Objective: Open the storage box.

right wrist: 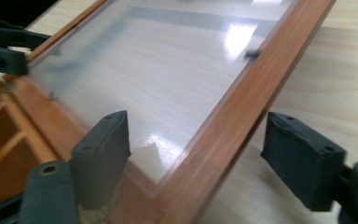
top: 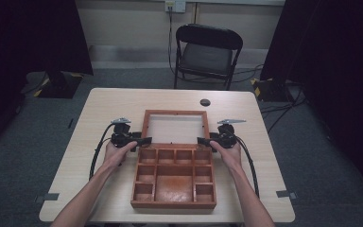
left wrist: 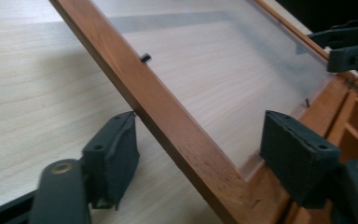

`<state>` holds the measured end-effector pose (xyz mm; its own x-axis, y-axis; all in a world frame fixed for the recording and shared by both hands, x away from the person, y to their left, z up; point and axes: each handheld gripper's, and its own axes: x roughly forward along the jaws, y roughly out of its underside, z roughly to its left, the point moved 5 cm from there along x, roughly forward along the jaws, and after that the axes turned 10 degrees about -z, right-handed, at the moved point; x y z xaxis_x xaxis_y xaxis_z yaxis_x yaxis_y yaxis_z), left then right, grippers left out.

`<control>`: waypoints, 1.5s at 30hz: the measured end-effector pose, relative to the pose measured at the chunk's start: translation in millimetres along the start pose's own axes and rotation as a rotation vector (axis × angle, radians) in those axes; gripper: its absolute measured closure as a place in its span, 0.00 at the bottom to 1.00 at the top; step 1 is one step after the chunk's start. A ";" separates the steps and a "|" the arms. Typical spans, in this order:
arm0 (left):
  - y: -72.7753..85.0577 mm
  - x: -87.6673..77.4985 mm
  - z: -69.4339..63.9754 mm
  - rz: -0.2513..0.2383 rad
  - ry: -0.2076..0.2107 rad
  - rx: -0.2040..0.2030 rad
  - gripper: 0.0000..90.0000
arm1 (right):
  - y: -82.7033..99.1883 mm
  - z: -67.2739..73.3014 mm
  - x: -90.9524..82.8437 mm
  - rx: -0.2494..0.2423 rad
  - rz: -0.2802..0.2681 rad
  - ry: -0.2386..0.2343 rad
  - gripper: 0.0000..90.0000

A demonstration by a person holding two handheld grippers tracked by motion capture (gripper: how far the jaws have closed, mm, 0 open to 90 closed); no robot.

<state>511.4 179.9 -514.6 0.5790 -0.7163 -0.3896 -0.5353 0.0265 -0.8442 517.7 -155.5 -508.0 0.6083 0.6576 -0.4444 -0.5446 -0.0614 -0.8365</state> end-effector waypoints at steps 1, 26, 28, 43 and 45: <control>0.0 -0.7 0.9 0.004 0.008 -0.011 0.30 | -0.6 -0.1 -0.6 0.002 -0.003 0.003 0.25; -0.4 -56.8 3.6 0.009 -0.100 0.085 0.24 | -7.9 4.1 -68.3 -0.057 -0.055 0.074 0.17; 2.6 -62.6 4.9 0.013 -0.110 0.087 0.24 | -4.5 2.5 -76.9 -0.053 -0.061 0.088 0.18; 34.1 -105.3 11.4 0.097 -0.176 0.143 0.19 | 30.3 -16.2 -130.3 -0.023 -0.034 0.190 0.17; 39.5 -109.6 12.9 0.115 -0.197 0.160 0.20 | 40.6 -20.0 -134.3 -0.011 -0.019 0.210 0.17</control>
<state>434.8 268.5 -510.0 0.6366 -0.5533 -0.5372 -0.5095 0.2212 -0.8315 425.4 -261.3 -488.6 0.7261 0.4877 -0.4847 -0.5261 -0.0597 -0.8483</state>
